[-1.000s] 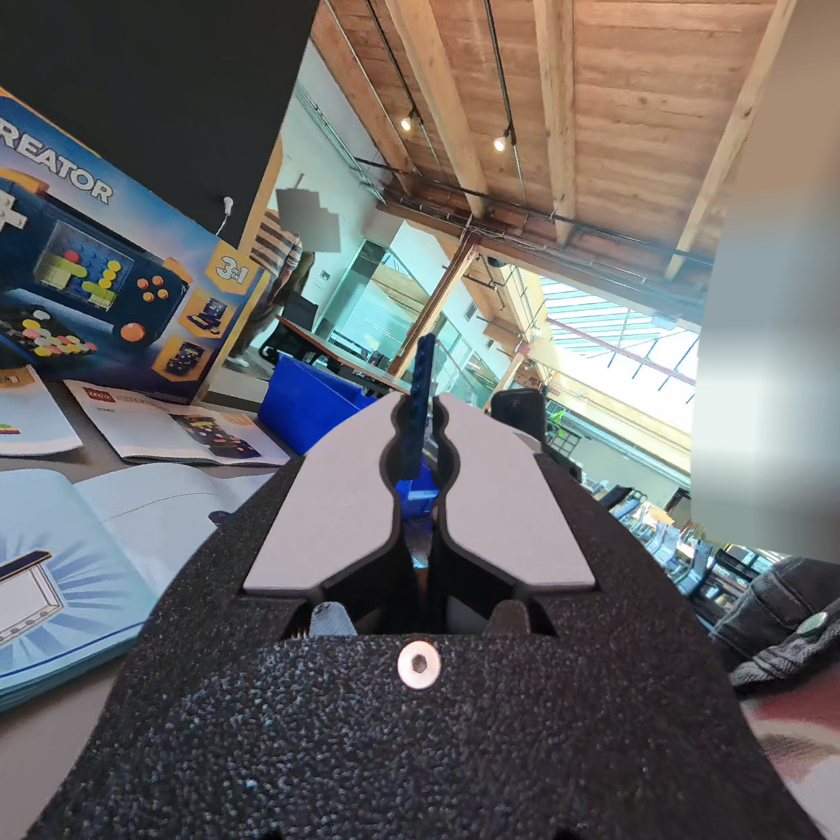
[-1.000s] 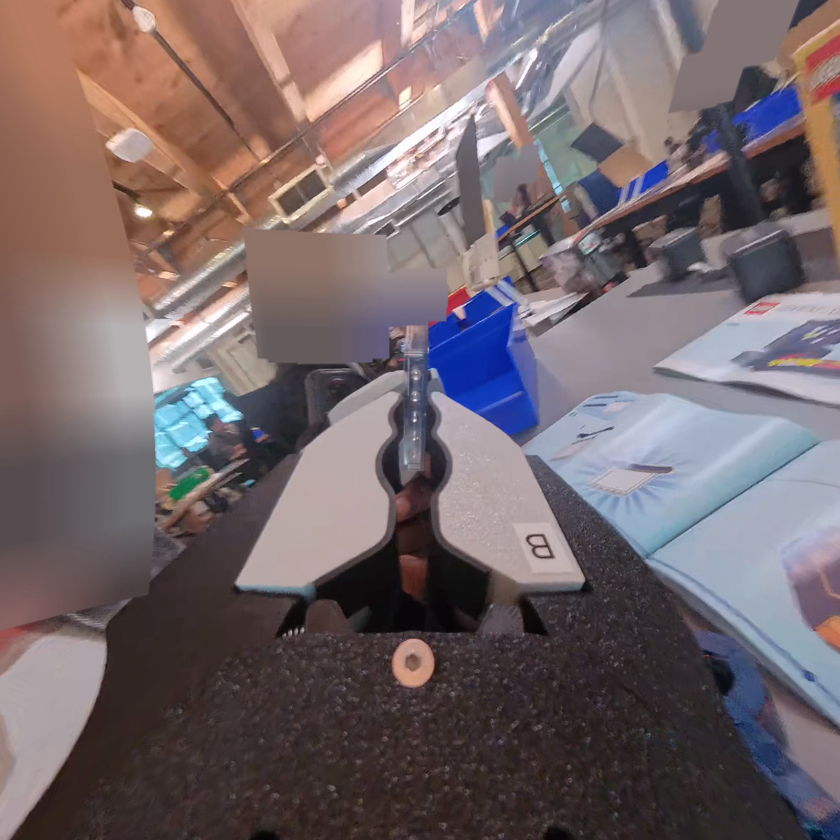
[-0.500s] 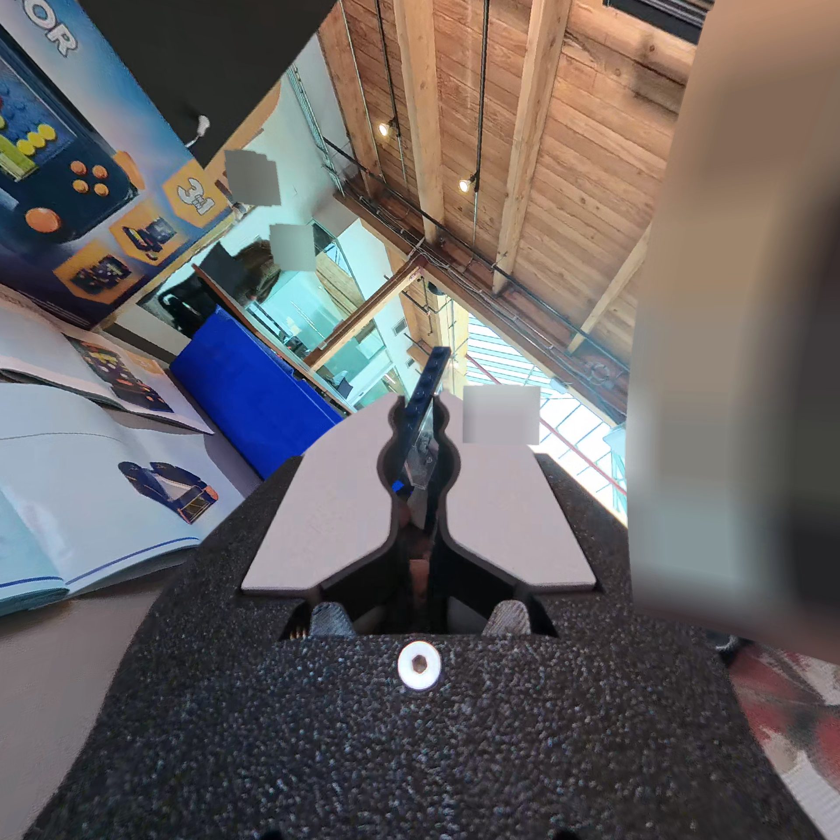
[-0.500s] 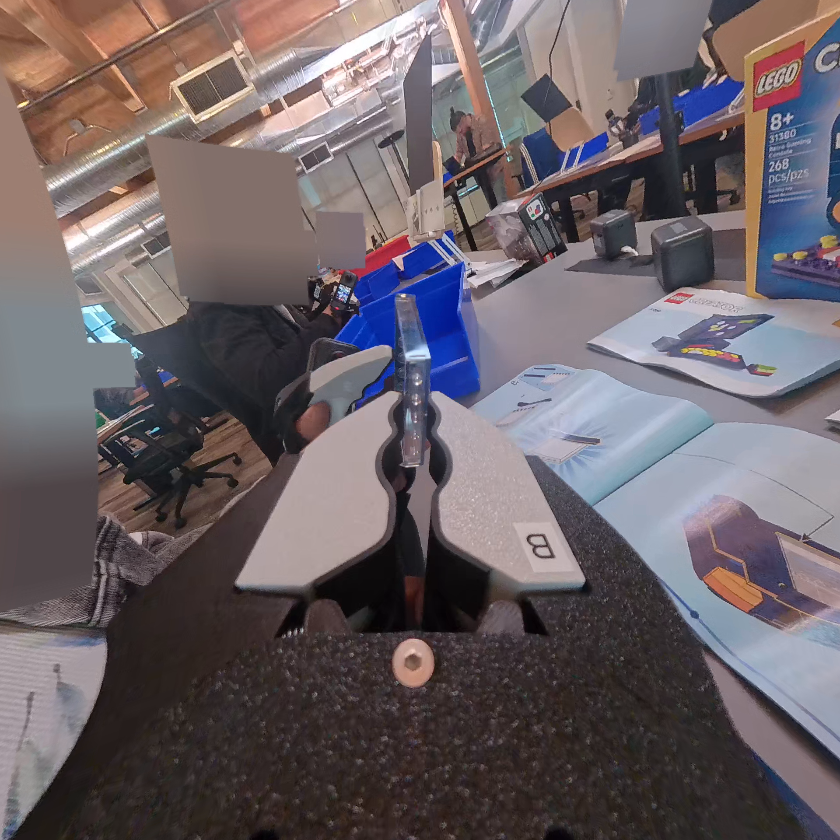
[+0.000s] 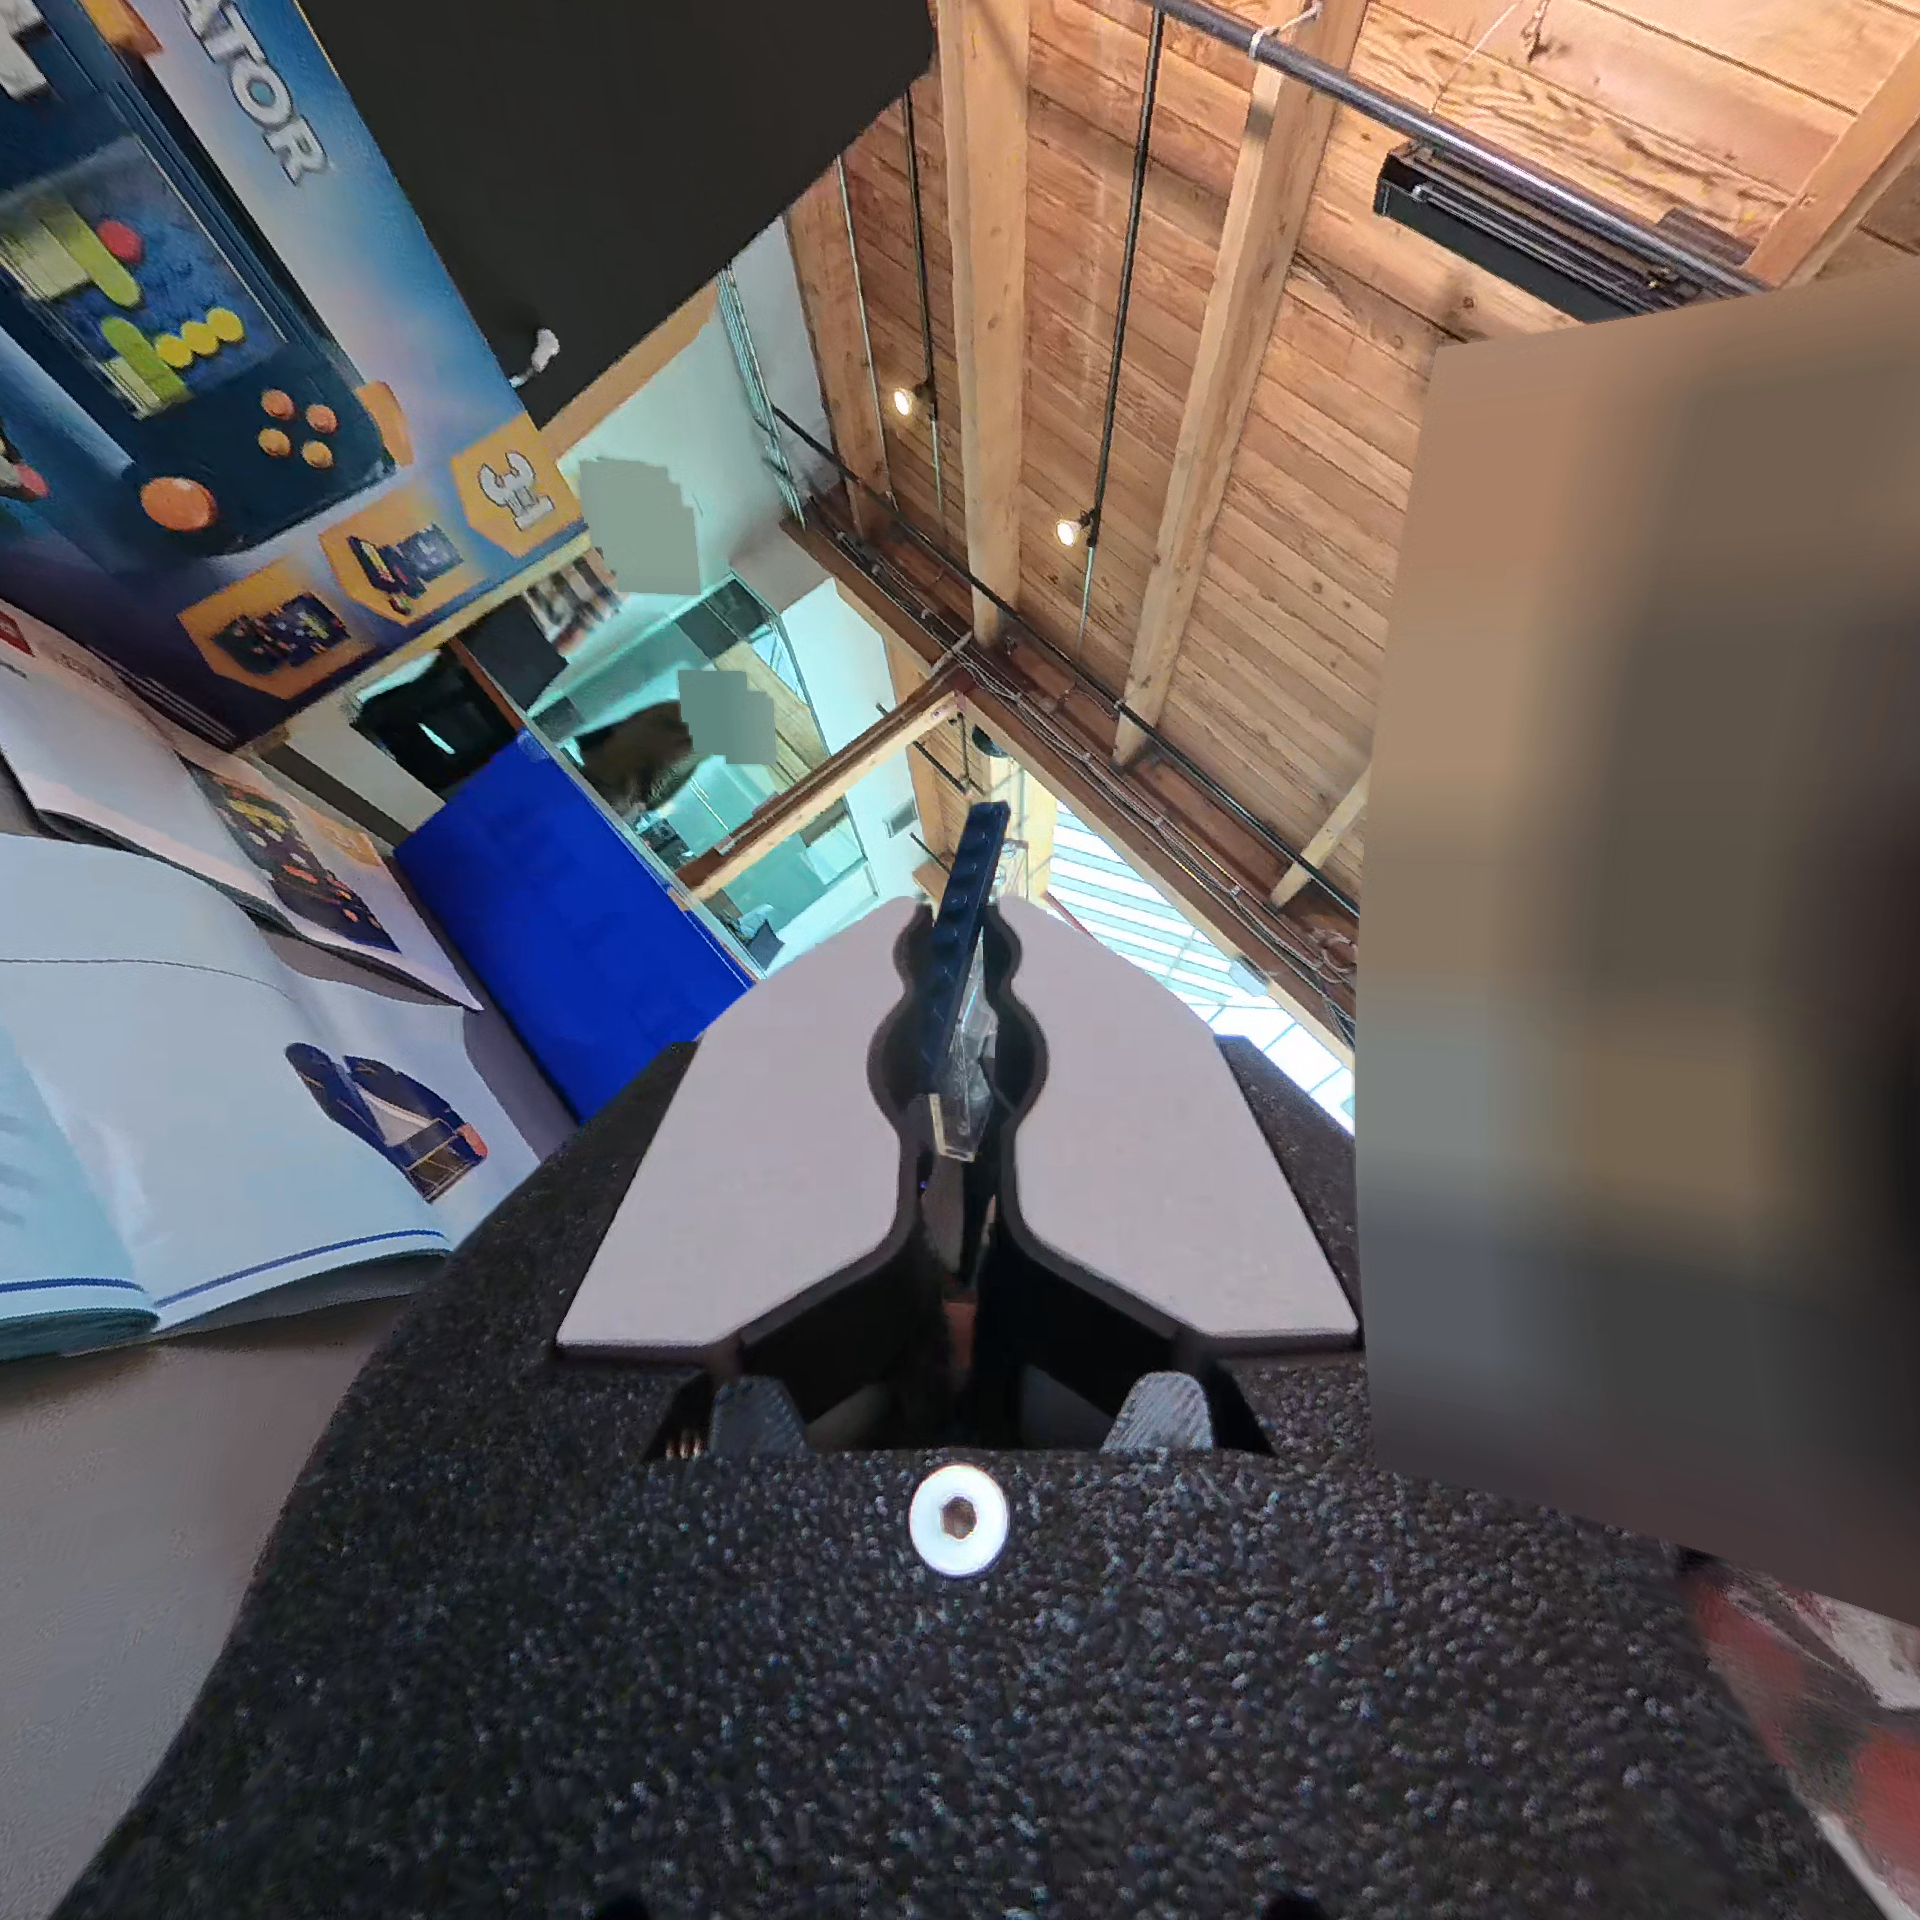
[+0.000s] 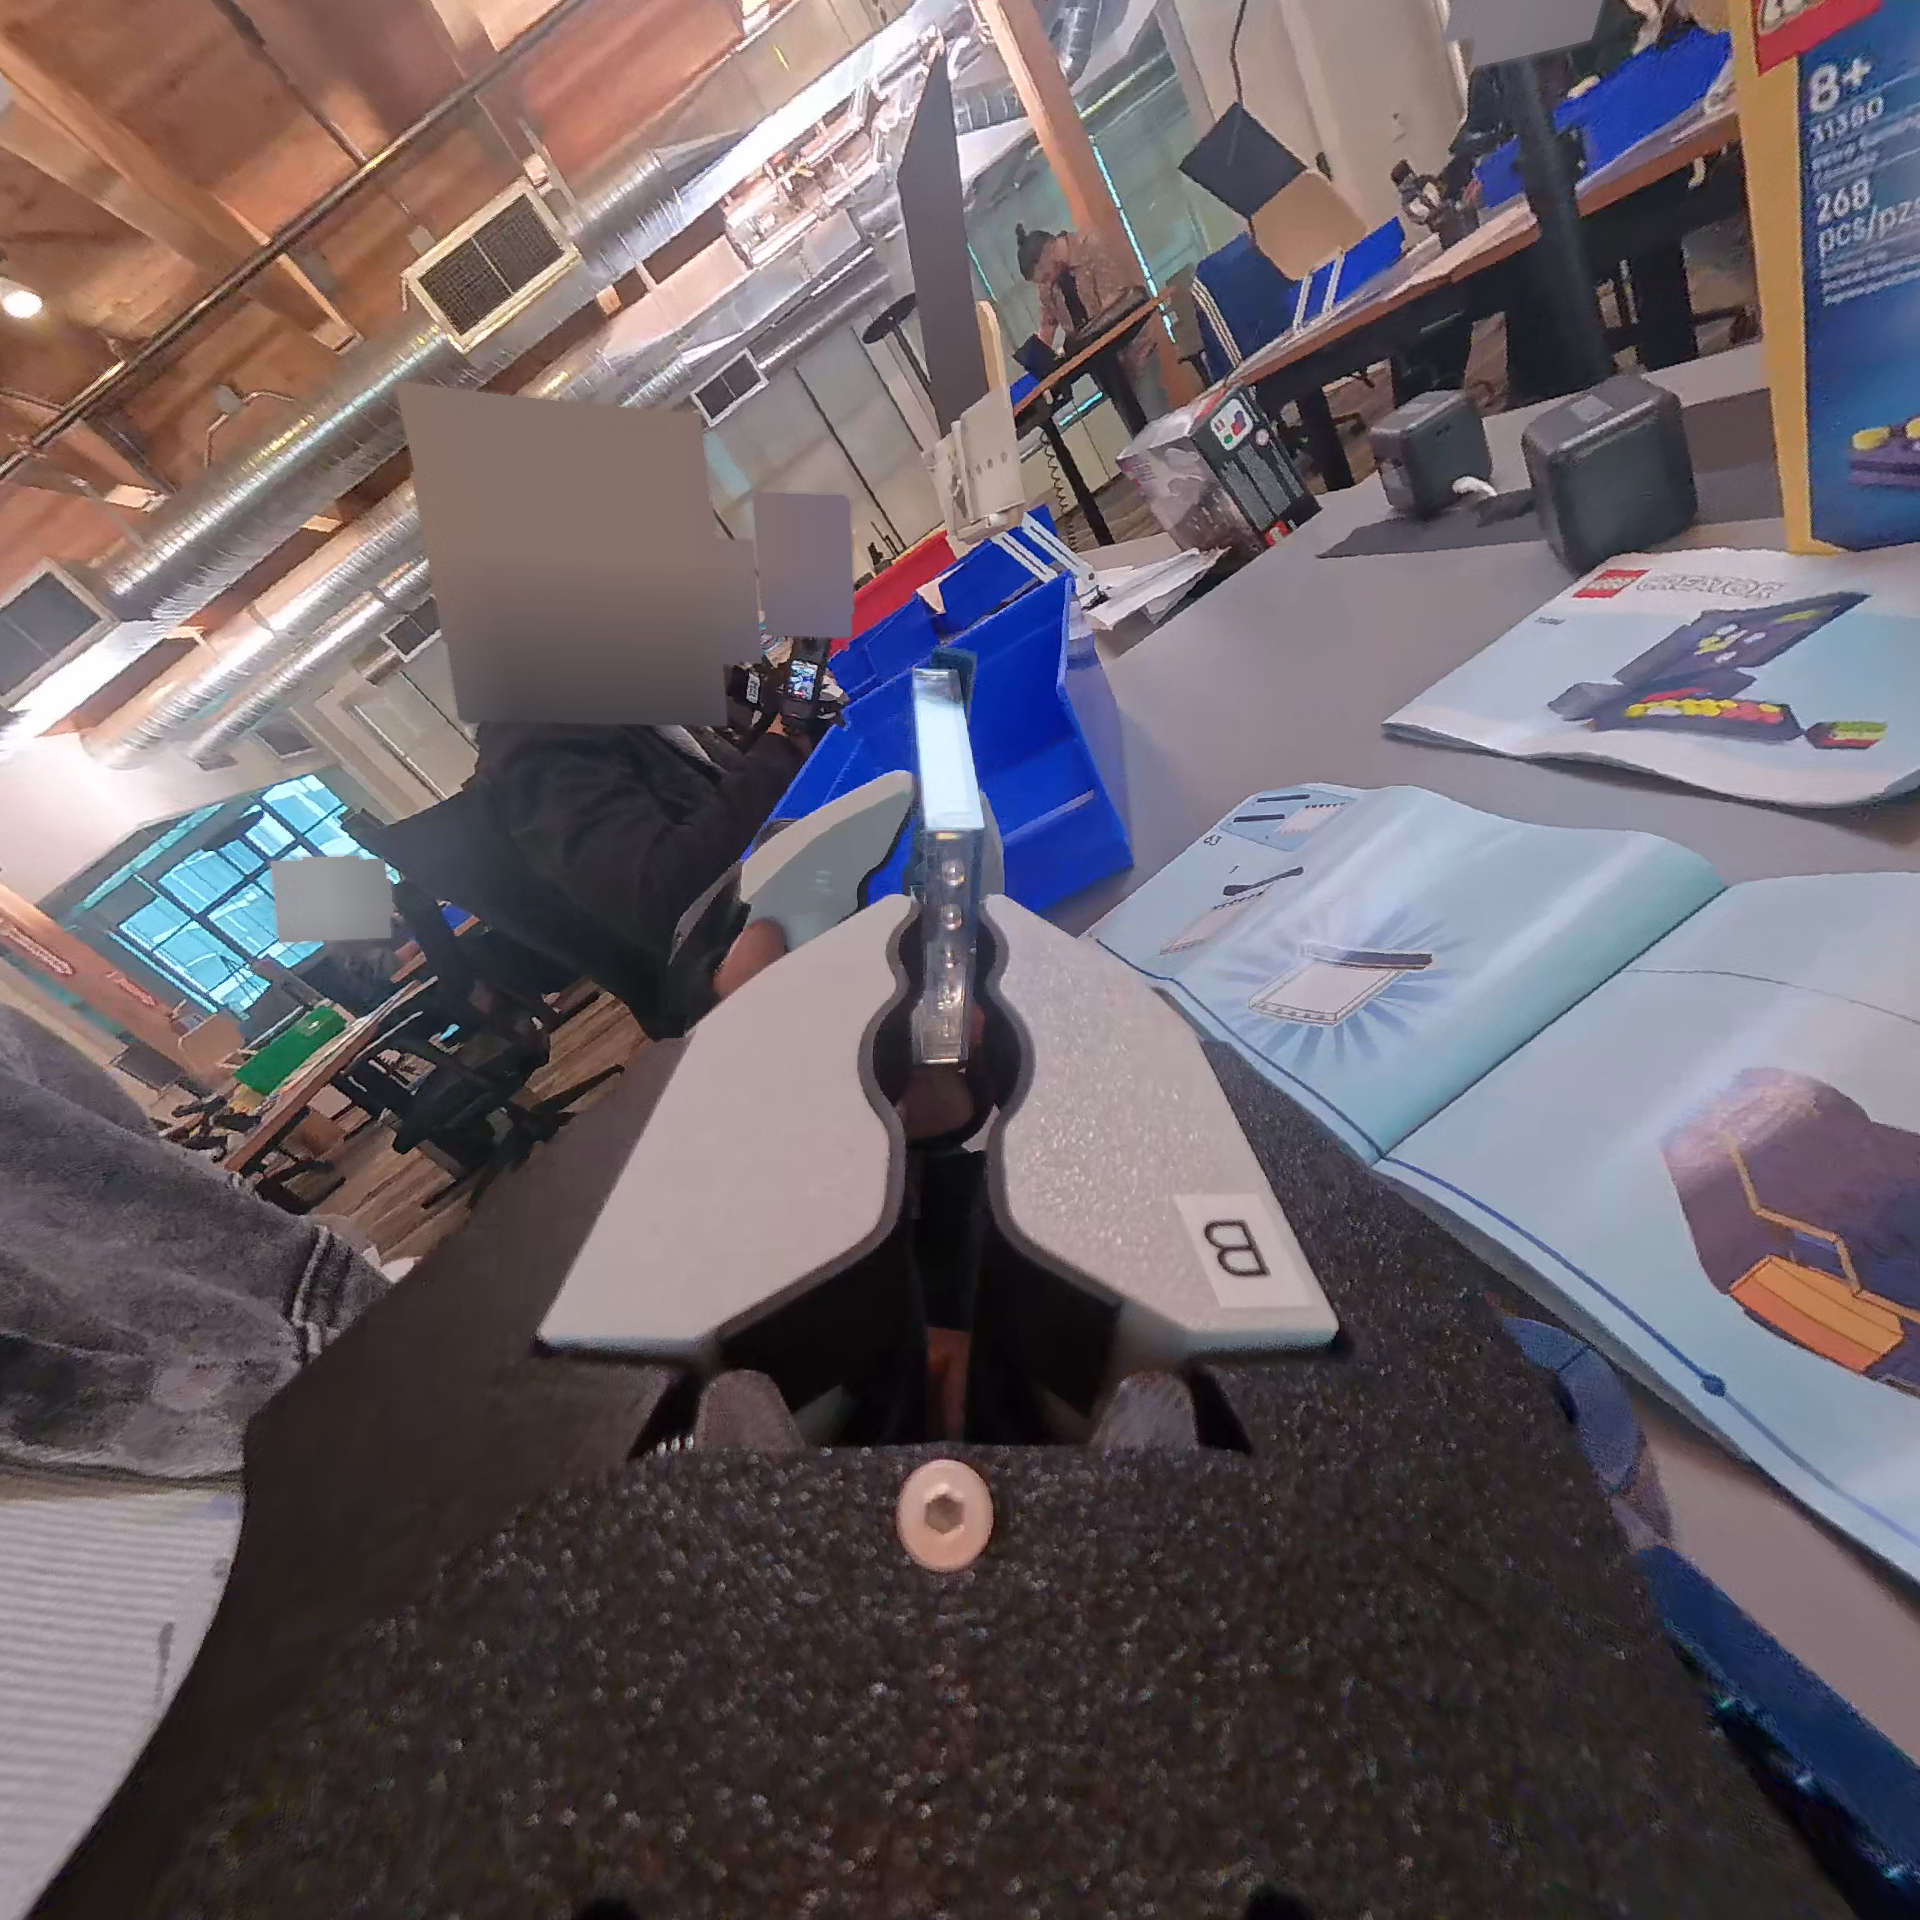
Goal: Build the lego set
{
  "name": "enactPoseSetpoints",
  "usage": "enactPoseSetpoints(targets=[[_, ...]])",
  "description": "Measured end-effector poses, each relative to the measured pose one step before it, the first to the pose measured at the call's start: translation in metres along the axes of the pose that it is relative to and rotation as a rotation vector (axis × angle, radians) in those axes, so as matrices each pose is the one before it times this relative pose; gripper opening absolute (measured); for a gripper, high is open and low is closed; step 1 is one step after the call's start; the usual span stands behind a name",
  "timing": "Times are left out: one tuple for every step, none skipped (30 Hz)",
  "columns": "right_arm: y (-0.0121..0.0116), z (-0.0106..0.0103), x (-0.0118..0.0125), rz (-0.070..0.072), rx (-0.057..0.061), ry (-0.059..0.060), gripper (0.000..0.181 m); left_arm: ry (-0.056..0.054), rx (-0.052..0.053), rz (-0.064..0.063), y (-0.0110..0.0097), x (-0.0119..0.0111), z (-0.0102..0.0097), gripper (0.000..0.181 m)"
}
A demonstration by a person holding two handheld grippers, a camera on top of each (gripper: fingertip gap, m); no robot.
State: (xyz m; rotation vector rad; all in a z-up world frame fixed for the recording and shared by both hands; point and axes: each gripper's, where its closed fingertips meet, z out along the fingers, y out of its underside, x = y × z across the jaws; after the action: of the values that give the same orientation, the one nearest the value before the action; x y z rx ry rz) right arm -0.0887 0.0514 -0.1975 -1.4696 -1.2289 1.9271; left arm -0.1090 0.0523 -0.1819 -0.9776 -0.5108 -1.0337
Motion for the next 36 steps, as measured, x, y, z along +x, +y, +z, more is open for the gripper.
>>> enactPoseSetpoints(targets=[[0.00225,0.00159,-0.00051,0.0145,-0.0114,0.0017,0.007,-0.003,0.011,0.0005,-0.00131,-0.00067,-0.00054,0.008],[0.002,0.00141,-0.00013,0.0139,-0.0063,0.004,0.007,0.0024,0.0066,-0.0076,-0.00092,-0.00024,-0.00035,0.008],[0.00072,0.00085,0.00071,0.0105,0.0019,0.0081,0.007,-0.0041,0.0026,-0.0074,-0.00064,-0.00132,-0.00048,0.008],[0.00037,0.00046,0.00066,0.0027,-0.0009,0.0051,0.007,-0.0062,0.001,0.0029,-0.00019,-0.00104,-0.00052,0.008],[0.0001,-0.00007,0.00146,-0.0008,-0.0012,0.0089,0.007,-0.0074,-0.0028,0.0087,0.00025,-0.00068,-0.00027,0.008],[0.00015,-0.0001,0.00089,0.0035,-0.0019,0.0051,0.007,-0.0069,-0.0027,0.0097,0.00027,-0.00058,0.00001,0.008],[0.00013,-0.00006,0.00026,0.0097,-0.0001,0.0007,0.007,-0.0026,0.001,0.0075,0.00015,0.00007,0.00028,0.008],[0.00012,-0.00006,0.00035,0.0096,0.0019,0.0014,0.007,-0.0018,0.0004,0.0077,0.00031,0.0002,0.00023,0.008],[0.00045,-0.00018,0.00078,0.0081,-0.0002,0.0045,0.007,-0.0053,-0.0011,0.0181,0.00032,-0.00005,0.00017,0.008],[0.0006,-0.00011,0.00092,0.0064,-0.0012,0.0049,0.007,-0.0107,-0.0027,0.0341,0.00071,-0.00011,-0.00004,0.008],[0.00104,-0.00014,0.00047,0.0045,-0.0053,0.002,0.007,-0.0152,-0.0041,0.0456,0.0004,-0.00006,0.0,0.008],[0.00005,-0.00044,0.00011,0.0081,0.0007,-0.0021,0.007,-0.0095,-0.0065,0.0454,0.00035,0.00107,0.00008,0.008],[-0.00058,-0.00035,-0.00029,0.0115,0.0048,-0.0053,0.007,-0.0033,-0.0059,0.0319,0.00019,0.00163,0.00033,0.009],[-0.0008,-0.00034,-0.00057,0.0144,0.0068,-0.0089,0.007,-0.0005,-0.0039,0.0224,0.00008,0.00139,0.00031,0.008],[-0.00019,-0.00015,-0.00009,0.0115,0.002,-0.0068,0.007,0.0011,-0.0036,0.0158,0.00005,0.00072,0.00021,0.008],[0.00047,-0.00009,0.00024,-0.0001,-0.0013,-0.0025,0.007,0.0004,-0.0061,0.0142,0.00033,0.0003,-0.00002,0.008],[0.00148,0.00003,0.00042,-0.0088,-0.009,0.0022,0.007,-0.0012,-0.0099,0.0151,0.0005,-0.00013,-0.00005,0.008],[0.00065,-0.00039,0.00071,-0.0048,-0.0031,0.0051,0.007,0.0027,-0.0159,0.0126,0.00081,0.0004,0.00001,0.008],[-0.00009,-0.00047,0.00048,0.0022,0.0021,0.0019,0.007,0.0048,-0.0171,0.0087,0.00072,0.00085,0.00015,0.009],[0.00045,-0.00039,0.0005,0.0003,-0.0017,0.0014,0.007,0.0028,-0.0153,0.0143,0.00064,0.00097,0.00031,0.009],[0.00128,-0.00023,0.00095,-0.0059,-0.0065,0.0045,0.007,-0.0054,-0.0192,0.0279,0.00078,0.00041,0.00043,0.009],[0.00123,-0.00028,0.00096,-0.007,-0.0059,0.0042,0.007,-0.0063,-0.0237,0.0396,0.00111,0.00081,0.00049,0.009],[0.00086,-0.00031,0.00044,-0.0013,-0.0036,0.0015,0.007,-0.0134,-0.0271,0.0445,0.00112,-0.00014,0.00031,0.009],[0.00138,-0.00031,0.00082,-0.0049,-0.0064,0.0039,0.007,-0.0125,-0.027,0.0404,0.00103,-0.00025,0.00044,0.008],[0.00179,0.00006,0.00066,-0.016,-0.0088,0.0064,0.008,-0.0044,-0.0244,0.0336,0.00105,0.00085,0.00032,0.008],[0.00204,0.00025,0.00028,-0.0125,-0.0099,0.0057,0.007,-0.0023,-0.0186,0.0301,0.00081,0.00117,0.00042,0.009],[0.00133,0.00025,-0.00078,-0.007,-0.0056,-0.0034,0.007,-0.0002,-0.0124,0.0264,0.00027,0.00134,0.00004,0.008],[0.00068,-0.00008,-0.00089,-0.0055,-0.0021,-0.0083,0.007,-0.0038,-0.0147,0.0204,0.00025,0.00032,0.00004,0.008],[0.00049,-0.00045,0.00058,-0.0011,-0.0031,-0.0019,0.007,0.0003,-0.0238,0.0127,0.00119,-0.00005,-0.00008,0.008],[0.00031,-0.0007,0.0002,-0.0002,-0.0048,-0.0047,0.007,0.0054,-0.0221,0.0101,0.00132,-0.00002,-0.00047,0.008],[0.00074,-0.00054,-0.00061,0.0064,-0.009,-0.0108,0.007,0.0116,-0.0141,0.0023,0.00085,0.0005,-0.00064,0.008],[0.00238,0.00009,-0.00137,0.009,-0.0197,-0.0167,0.007,0.01,-0.0152,-0.0052,0.00128,-0.00003,-0.0007,0.008],[0.00473,0.00081,-0.00247,0.0137,-0.0347,-0.0282,0.007,0.0148,-0.0165,0.0011,0.00143,0.00059,-0.00079,0.008],[0.00531,0.00125,-0.00214,0.0262,-0.0337,-0.029,0.007,0.0186,-0.0192,-0.0011,0.00188,0.00147,-0.00043,0.008],[0.00159,0.0008,-0.00169,0.0428,0.0001,-0.0316,0.006,0.0151,-0.0054,-0.0034,0.0005,0.00165,-0.00016,0.009],[0.00094,0.00022,-0.00201,0.0515,0.0031,-0.0401,0.006,0.0123,0.0023,-0.0007,-0.00012,0.00146,-0.00024,0.009]])
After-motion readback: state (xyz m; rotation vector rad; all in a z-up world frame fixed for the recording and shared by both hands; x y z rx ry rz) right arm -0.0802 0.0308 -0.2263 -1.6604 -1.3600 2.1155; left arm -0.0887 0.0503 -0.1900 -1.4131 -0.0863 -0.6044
